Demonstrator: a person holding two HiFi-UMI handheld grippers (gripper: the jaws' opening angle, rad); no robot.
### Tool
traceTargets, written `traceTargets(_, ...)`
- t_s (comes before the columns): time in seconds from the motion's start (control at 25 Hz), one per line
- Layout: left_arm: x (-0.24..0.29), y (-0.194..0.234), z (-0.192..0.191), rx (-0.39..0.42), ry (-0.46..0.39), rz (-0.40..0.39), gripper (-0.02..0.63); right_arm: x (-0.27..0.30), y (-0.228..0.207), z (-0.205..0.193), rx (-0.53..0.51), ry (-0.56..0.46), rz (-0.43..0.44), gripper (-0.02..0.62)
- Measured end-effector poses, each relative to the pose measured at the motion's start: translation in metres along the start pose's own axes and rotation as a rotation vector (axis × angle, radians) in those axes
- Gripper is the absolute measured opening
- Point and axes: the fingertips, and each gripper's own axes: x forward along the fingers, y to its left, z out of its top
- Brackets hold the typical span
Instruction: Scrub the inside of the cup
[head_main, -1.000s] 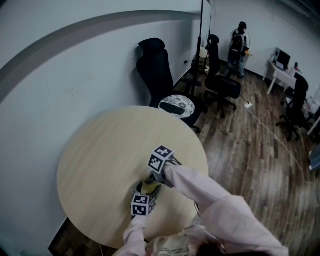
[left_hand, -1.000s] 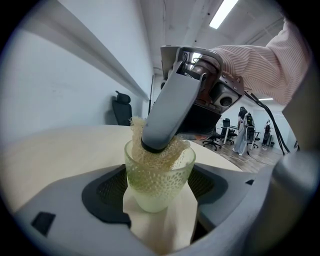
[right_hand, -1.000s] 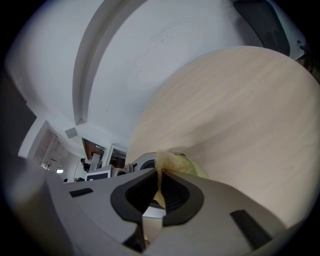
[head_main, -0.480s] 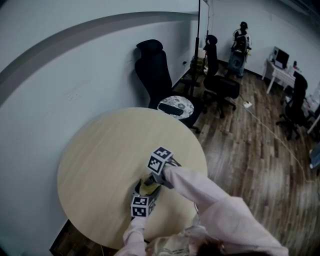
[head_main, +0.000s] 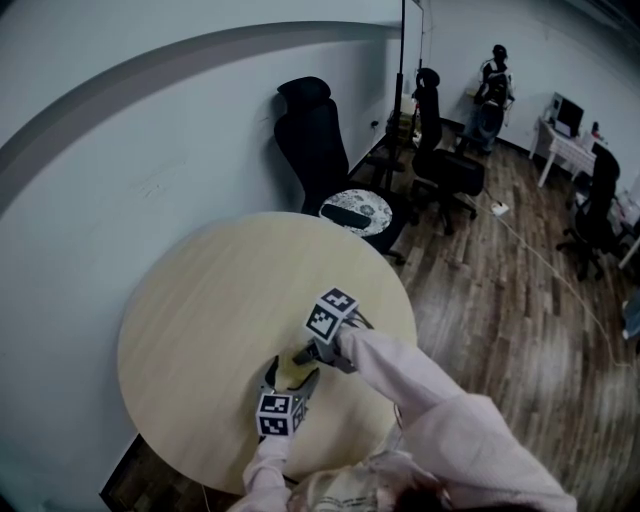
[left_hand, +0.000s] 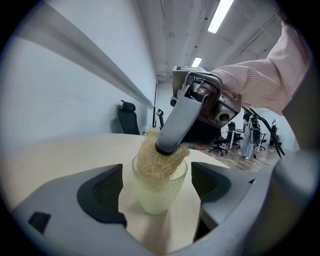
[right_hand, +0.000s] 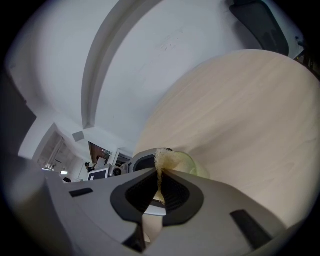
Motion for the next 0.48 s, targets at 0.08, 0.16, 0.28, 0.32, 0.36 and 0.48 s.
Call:
traceTargets(0.08, -0.006, -0.001, 0.003, 0.002, -0.015, -0.005, 0.428, -0.004, 0.0, -0.001, -0.008, -0.017, 0.002, 0.025)
traceTargets(0.16, -0.014, -0.002, 0.006, 0.0, -0.03, -0.004, 0.425, -0.009, 0.003, -0.002, -0.022, -0.041, 0.013, 0.026)
traceTargets(0.28, -0.027, -0.001, 0.015, -0.015, -0.063, 0.009, 0.374, -0.016, 0.009, -0.004, -0.038, -0.08, 0.044, 0.025)
traceTargets(0.32, -0.031, 0.0, 0.018, -0.019, -0.072, 0.015, 0.337, -0.018, 0.01, -0.006, -0.041, -0.093, 0.049, 0.025)
traceTargets(0.36, -0.034, 0.001, 0.02, -0.023, -0.079, 0.02, 0.31, -0.02, 0.01, -0.007, -0.043, -0.107, 0.053, 0.026)
traceTargets(0.48, -0.044, 0.002, 0.021, -0.037, -0.091, 0.033, 0.238, -0.026, 0.01, -0.01, -0.051, -0.168, 0.065, 0.025)
